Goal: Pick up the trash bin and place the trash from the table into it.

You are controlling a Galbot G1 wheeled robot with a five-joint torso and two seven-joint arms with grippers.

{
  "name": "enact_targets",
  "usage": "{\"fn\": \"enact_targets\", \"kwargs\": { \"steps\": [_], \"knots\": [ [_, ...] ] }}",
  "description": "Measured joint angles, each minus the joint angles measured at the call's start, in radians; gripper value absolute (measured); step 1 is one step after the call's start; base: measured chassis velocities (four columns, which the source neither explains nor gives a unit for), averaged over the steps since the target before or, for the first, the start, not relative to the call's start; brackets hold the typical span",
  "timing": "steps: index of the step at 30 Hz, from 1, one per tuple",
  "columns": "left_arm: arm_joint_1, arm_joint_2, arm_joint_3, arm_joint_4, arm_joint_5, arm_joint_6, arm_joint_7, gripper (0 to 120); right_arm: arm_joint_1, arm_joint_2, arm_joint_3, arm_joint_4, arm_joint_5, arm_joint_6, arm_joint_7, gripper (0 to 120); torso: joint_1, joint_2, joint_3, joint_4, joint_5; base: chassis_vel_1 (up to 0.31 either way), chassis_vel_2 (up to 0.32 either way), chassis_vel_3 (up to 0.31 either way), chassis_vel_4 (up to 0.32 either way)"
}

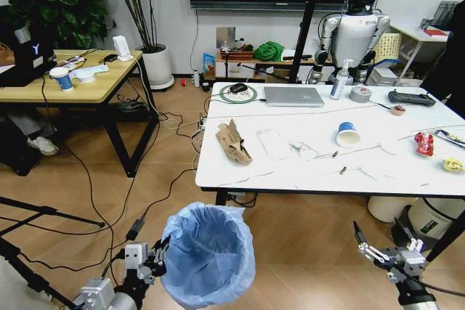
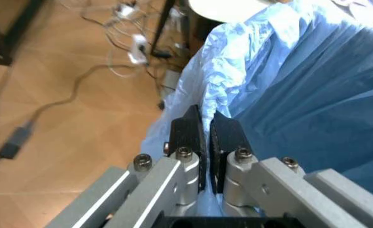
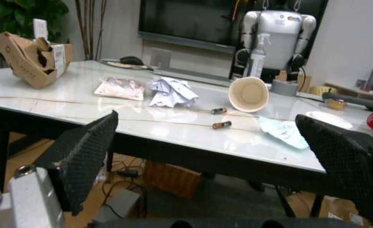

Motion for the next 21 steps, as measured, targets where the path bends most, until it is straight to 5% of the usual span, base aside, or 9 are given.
{"fn": "enact_targets", "kwargs": {
  "steps": [13, 21],
  "knots": [
    [0.062, 0.048, -0.082, -0.010, -0.047, 0.019, 0.008, 0, 0.218, -0.281, -0.291, 0.145, 0.251, -0.307, 0.251, 100, -0.003, -0.007, -0.004, 0.0000, 0.0000, 0.000, 0.000, 0.000, 0.000],
    [0.112, 0.008, -0.137, -0.012, -0.024, 0.008, 0.041, 0, 0.400, -0.356, -0.439, 0.084, 0.330, -0.358, 0.275, 100, -0.004, -0.009, -0.005, -0.0001, -0.0002, 0.000, 0.000, 0.000, 0.000]
  ]
}}
